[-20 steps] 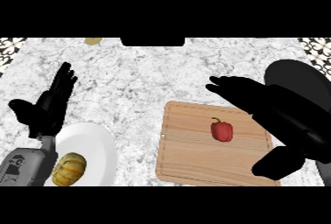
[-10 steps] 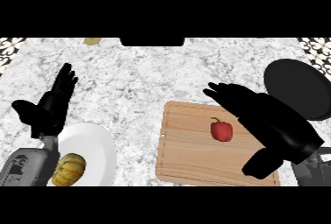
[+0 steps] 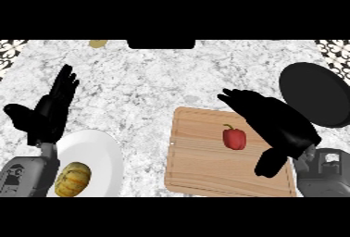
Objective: Pick the bell pepper from the cutting board and place it in the pan
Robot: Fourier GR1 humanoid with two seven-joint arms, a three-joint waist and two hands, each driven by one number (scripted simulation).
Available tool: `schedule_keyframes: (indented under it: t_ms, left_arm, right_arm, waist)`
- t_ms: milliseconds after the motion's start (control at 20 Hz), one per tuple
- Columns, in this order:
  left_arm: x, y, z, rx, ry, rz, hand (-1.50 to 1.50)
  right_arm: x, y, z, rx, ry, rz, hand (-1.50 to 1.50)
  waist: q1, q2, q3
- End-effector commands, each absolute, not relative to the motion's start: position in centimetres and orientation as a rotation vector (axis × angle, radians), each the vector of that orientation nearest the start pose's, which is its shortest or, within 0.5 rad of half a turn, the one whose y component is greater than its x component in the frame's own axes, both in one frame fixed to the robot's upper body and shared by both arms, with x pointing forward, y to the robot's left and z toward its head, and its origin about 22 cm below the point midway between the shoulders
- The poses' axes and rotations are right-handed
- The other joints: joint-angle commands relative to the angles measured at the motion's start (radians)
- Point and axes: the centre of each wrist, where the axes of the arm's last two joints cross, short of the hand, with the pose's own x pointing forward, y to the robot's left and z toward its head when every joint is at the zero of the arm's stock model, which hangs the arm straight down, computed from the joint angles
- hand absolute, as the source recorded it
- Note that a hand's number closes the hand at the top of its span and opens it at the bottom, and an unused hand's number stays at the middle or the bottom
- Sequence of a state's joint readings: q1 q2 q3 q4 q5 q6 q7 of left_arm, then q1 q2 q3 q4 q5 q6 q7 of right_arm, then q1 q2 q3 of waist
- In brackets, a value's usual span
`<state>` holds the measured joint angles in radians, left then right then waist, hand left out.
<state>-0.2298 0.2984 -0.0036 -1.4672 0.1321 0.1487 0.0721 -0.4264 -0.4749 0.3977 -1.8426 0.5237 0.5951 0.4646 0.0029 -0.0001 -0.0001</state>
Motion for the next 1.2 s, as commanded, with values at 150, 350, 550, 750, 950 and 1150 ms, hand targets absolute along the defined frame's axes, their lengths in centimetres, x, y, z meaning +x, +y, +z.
schedule_keyframes:
  t_ms: [150, 350, 550, 750, 950, 1150]
  left_arm:
    - [30.4, 28.5, 5.5, 0.198, -1.617, -0.059, 0.00]
    - [31.5, 28.2, 5.8, 0.208, -1.629, -0.049, 0.00]
    - [29.1, 26.4, 4.5, 0.201, -1.626, -0.056, 0.00]
    - [28.9, 27.0, 4.3, 0.216, -1.603, -0.059, 0.00]
    - [30.2, 27.5, 5.7, 0.209, -1.622, -0.043, 0.00]
    - [29.4, 28.8, 3.3, 0.183, -1.626, -0.041, 0.00]
  right_arm:
    - [29.6, -16.7, 13.0, -0.515, -1.231, 1.595, -1.50]
    - [28.3, -17.2, 12.1, -0.552, -1.213, 1.616, -1.50]
    - [30.3, -17.3, 11.8, -0.582, -1.164, 1.647, -1.50]
    - [30.2, -17.5, 10.0, -0.698, -1.085, 1.718, -1.50]
    - [29.3, -17.0, 8.6, -0.714, -1.027, 1.751, -1.50]
    - [29.3, -15.7, 9.0, -0.737, -0.971, 1.771, -1.50]
  waist:
    - [0.003, 0.002, 0.000]
    - [-0.002, 0.001, 0.000]
    - [0.003, 0.000, 0.000]
    - [0.004, 0.001, 0.000]
    - [0.000, 0.000, 0.000]
    - [-0.001, 0.000, 0.000]
